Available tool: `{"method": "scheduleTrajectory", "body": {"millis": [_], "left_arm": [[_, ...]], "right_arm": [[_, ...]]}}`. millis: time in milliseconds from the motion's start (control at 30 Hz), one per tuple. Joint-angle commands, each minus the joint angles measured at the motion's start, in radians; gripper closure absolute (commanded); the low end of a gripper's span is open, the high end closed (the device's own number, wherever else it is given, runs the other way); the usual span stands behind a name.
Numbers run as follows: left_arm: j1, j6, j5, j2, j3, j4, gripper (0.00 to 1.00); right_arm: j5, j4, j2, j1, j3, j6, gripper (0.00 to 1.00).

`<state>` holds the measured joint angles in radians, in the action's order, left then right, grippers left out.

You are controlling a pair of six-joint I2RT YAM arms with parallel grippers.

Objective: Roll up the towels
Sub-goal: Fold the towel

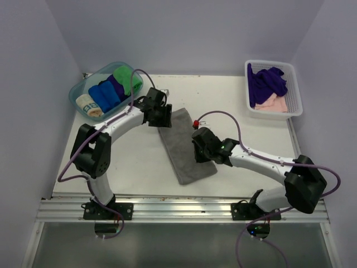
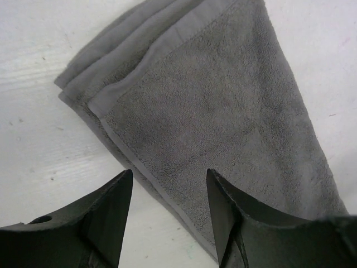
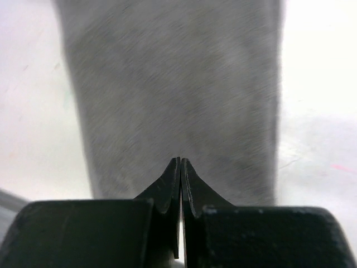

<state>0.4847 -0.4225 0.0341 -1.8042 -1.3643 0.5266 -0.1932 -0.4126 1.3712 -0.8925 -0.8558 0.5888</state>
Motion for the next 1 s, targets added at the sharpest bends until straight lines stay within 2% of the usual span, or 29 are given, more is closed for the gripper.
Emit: {"method": "scheduleTrajectory", "body": {"millis": [0,267,367,600,700,833,933,967], "left_arm": [[0.000,-0.021,0.070,-0.032,0.040,-0.099,0.41],[-0.028,-0.019,0.072,-0.225,-0.146,-0.076,0.43],[-0.028,-0.019,0.073,-0.312,-0.243,-0.071,0.42],[-0.028,-0.002,0.084,-0.434,-0.468,-0.002,0.42],[-0.023,0.011,0.078,-0.396,-0.493,0.015,0.38],[-0.002,0.014,0.069,-0.282,-0.447,0.038,0.34],[0.037,-0.005,0.046,-0.150,-0.317,0.035,0.33],[0.048,-0.030,0.032,-0.076,-0.226,0.026,0.34]], "right_arm": [[-0.063,-0.048,0.034,0.078,-0.051,-0.055,1.00],[-0.092,0.007,0.135,0.190,-0.011,-0.090,1.00],[-0.066,0.020,0.154,0.190,0.029,-0.067,1.00],[0.041,0.034,0.091,0.185,0.109,0.048,1.00],[0.002,-0.009,0.002,0.182,0.100,0.063,1.00],[-0.014,-0.063,-0.109,0.179,0.063,0.055,1.00],[-0.005,-0.100,-0.156,0.138,0.066,0.060,1.00],[-0.012,-0.121,-0.161,0.127,0.069,0.069,1.00]]}}
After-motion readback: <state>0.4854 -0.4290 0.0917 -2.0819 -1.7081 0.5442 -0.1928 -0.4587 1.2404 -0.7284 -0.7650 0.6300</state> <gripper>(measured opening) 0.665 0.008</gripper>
